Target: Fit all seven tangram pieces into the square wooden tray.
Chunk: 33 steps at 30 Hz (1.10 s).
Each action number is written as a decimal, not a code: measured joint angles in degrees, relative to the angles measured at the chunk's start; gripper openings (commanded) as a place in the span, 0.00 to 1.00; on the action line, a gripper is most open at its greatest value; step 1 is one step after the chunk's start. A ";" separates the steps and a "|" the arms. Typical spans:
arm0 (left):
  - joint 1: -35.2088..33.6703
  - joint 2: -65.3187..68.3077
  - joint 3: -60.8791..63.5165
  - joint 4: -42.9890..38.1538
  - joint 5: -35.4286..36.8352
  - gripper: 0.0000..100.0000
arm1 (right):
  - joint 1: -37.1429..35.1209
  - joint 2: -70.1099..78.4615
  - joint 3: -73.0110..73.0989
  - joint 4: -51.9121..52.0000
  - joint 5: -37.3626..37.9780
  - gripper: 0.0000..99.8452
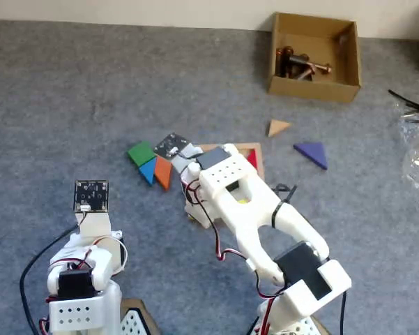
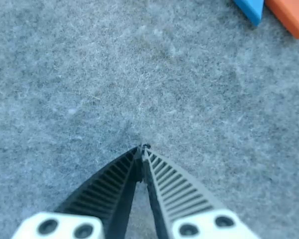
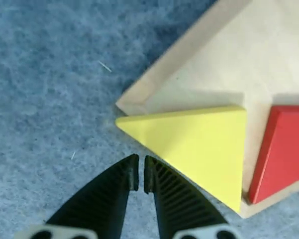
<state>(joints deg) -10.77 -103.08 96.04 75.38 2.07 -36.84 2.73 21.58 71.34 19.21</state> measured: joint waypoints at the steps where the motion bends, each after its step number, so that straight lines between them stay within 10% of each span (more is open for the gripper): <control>1: 0.00 0.00 0.00 0.00 0.00 0.00 | 0.00 0.00 0.00 0.00 0.00 0.03; 33: 0.00 0.00 0.00 0.00 0.00 0.00 | -0.35 6.07 -1.23 -1.76 0.00 0.03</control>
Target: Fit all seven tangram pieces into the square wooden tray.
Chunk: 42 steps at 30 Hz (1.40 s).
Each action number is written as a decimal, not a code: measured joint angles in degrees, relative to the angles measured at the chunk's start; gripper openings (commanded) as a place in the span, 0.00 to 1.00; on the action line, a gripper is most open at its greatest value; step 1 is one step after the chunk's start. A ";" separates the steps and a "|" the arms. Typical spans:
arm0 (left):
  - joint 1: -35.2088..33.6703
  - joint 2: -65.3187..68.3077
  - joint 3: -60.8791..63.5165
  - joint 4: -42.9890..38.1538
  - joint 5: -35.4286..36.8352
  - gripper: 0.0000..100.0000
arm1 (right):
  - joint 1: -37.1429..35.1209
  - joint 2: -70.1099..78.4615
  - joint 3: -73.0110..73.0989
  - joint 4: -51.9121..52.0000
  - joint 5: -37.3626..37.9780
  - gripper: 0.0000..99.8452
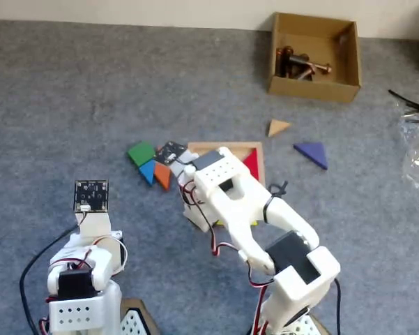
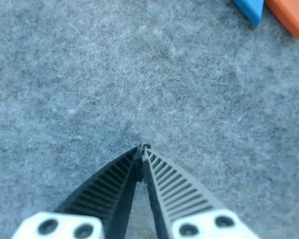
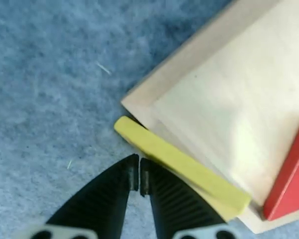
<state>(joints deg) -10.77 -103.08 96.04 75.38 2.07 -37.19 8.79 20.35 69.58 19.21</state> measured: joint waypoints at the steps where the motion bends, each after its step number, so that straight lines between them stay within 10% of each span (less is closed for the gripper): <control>1: 0.00 0.00 0.00 0.00 0.00 0.00 | 0.00 0.00 -0.97 0.70 0.00 0.03; 28: 0.00 0.00 0.00 0.00 0.00 0.00 | 4.13 -6.33 -16.62 19.43 2.81 0.03; 42: 0.00 0.00 0.00 0.00 0.00 0.00 | 1.49 -7.12 -1.49 8.88 2.81 0.03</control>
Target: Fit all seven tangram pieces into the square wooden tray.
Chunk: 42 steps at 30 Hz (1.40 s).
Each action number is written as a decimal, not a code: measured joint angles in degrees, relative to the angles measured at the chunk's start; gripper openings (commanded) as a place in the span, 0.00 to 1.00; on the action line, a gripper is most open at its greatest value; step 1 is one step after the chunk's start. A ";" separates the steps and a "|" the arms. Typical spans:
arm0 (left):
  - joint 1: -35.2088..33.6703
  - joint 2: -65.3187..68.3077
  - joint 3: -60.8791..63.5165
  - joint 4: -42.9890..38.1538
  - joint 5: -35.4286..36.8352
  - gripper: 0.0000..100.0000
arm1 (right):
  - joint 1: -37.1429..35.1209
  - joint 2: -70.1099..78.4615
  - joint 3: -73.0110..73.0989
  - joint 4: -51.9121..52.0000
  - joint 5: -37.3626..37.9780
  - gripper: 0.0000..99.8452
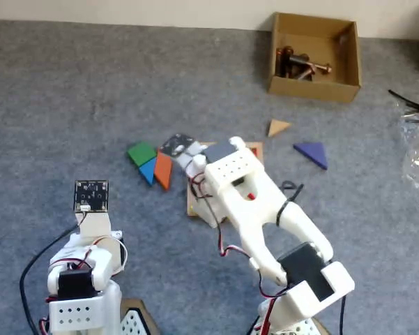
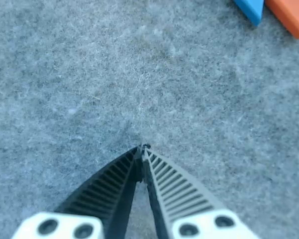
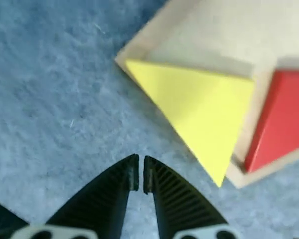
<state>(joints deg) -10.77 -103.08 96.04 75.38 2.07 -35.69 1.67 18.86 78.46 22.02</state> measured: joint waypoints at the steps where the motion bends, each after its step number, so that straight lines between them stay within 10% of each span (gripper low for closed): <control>1: 0.00 0.00 0.00 0.00 0.00 0.00 | -0.70 0.00 0.00 -0.97 0.00 0.03; 42: 0.00 0.00 0.00 0.00 0.00 0.00 | -2.99 4.40 0.00 -10.99 -4.84 0.03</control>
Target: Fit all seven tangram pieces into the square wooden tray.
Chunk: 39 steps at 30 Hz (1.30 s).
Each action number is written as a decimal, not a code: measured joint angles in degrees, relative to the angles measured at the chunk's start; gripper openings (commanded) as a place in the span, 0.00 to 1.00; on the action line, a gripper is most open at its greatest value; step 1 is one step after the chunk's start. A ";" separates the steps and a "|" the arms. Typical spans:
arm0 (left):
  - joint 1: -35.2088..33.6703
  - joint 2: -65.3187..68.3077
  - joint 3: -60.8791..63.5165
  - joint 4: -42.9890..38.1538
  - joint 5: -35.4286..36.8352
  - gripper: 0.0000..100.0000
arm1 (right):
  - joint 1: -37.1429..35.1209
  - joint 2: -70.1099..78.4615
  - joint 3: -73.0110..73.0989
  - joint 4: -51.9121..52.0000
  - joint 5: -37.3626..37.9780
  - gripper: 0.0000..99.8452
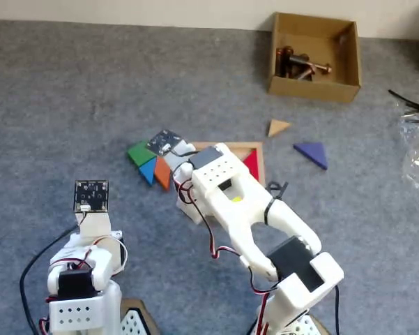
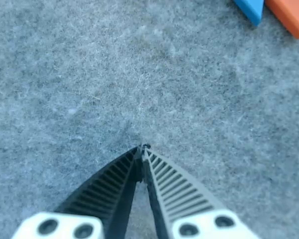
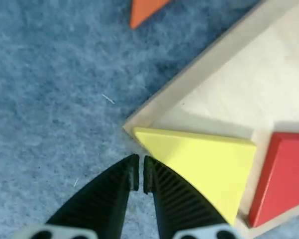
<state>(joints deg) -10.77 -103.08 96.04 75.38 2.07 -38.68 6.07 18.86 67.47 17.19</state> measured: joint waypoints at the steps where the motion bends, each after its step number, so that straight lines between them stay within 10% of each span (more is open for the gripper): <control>1: 0.00 0.00 0.00 0.00 0.00 0.00 | 0.00 0.00 0.00 0.00 0.00 0.03; 39: 0.00 0.00 0.00 0.00 0.00 0.00 | 7.82 0.00 2.11 1.67 2.64 0.03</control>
<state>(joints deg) -10.77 -103.08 96.04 75.38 2.07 -30.86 6.07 20.97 69.14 19.82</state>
